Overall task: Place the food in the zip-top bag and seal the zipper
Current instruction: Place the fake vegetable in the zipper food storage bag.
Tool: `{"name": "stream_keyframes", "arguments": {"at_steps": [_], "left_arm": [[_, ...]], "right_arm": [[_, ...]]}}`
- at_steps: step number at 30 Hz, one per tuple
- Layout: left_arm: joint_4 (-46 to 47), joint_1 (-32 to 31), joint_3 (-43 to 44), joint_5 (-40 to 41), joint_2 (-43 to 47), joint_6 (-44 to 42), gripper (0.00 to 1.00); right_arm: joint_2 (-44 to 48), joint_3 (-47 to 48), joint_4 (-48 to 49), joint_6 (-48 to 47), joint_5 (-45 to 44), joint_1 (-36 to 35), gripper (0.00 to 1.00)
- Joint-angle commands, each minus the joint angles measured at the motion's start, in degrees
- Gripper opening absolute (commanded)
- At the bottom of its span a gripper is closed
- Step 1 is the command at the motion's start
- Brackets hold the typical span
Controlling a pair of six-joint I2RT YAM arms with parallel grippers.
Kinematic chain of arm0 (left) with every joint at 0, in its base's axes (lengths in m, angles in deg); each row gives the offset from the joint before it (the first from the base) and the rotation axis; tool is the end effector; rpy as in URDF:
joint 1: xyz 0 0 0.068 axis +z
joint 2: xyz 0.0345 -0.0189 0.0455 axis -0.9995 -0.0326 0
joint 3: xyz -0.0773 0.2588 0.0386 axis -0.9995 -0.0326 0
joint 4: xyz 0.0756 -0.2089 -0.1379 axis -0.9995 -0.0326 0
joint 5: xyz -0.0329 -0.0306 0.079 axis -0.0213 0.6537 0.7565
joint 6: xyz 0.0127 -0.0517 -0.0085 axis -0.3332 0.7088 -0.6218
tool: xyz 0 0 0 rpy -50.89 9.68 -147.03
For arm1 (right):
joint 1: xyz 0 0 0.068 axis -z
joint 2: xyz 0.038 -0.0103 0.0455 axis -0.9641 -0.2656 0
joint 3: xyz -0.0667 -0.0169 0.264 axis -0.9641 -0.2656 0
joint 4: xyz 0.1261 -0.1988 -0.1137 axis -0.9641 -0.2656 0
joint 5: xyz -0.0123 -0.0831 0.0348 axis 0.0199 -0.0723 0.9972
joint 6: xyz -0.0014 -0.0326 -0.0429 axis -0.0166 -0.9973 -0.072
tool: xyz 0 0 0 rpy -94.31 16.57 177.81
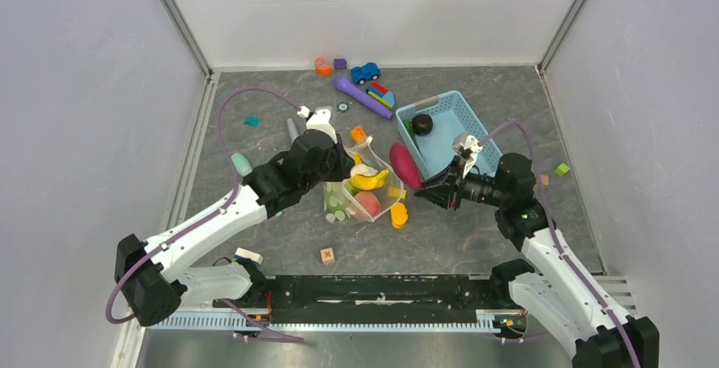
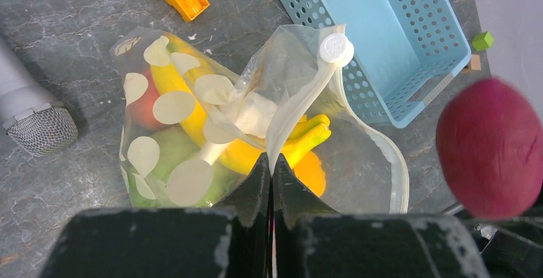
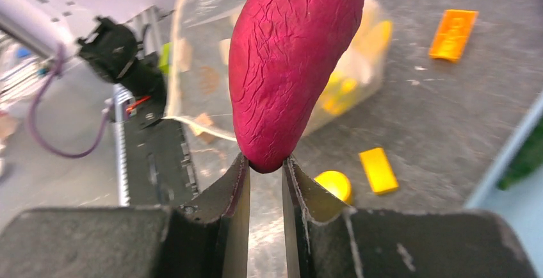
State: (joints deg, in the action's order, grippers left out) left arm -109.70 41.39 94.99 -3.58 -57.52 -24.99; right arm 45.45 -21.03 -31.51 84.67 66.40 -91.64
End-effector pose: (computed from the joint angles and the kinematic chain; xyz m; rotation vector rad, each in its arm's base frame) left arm 0.1821 -0.1807 0.3171 0.0184 2.1601 -0.6093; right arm 0.1621 0.0782 0.2681 -0.7244 1.6895 1.1339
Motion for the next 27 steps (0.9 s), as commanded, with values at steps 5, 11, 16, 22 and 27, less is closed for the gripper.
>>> {"name": "stream_keyframes", "arguments": {"at_steps": [5, 11, 16, 22, 27], "left_arm": [[4.19, -0.1, 0.99, -4.2, -0.13, -5.49, 0.05], [5.98, -0.1, 0.08, -8.29, 0.92, -7.87, 0.05], [7.78, -0.19, -0.85, -12.71, 2.05, -9.21, 0.04], [11.57, -0.24, -3.52, -16.58, 4.61, -8.94, 0.04], [12.83, -0.62, -4.36, -17.17, 5.37, -8.14, 0.05]], "right_arm": [[-4.2, 4.27, -4.5, 3.91, 11.51, -6.76, 0.0], [-9.84, 8.85, -14.09, 0.87, 7.93, -10.91, 0.0], [-15.07, 13.01, -14.81, 3.15, 5.04, -13.53, 0.0], [-21.03, 20.89, -24.56, 2.52, -6.5, -15.53, 0.0], [-24.17, 24.55, -26.09, 6.45, -16.42, -16.07, 0.0]]}}
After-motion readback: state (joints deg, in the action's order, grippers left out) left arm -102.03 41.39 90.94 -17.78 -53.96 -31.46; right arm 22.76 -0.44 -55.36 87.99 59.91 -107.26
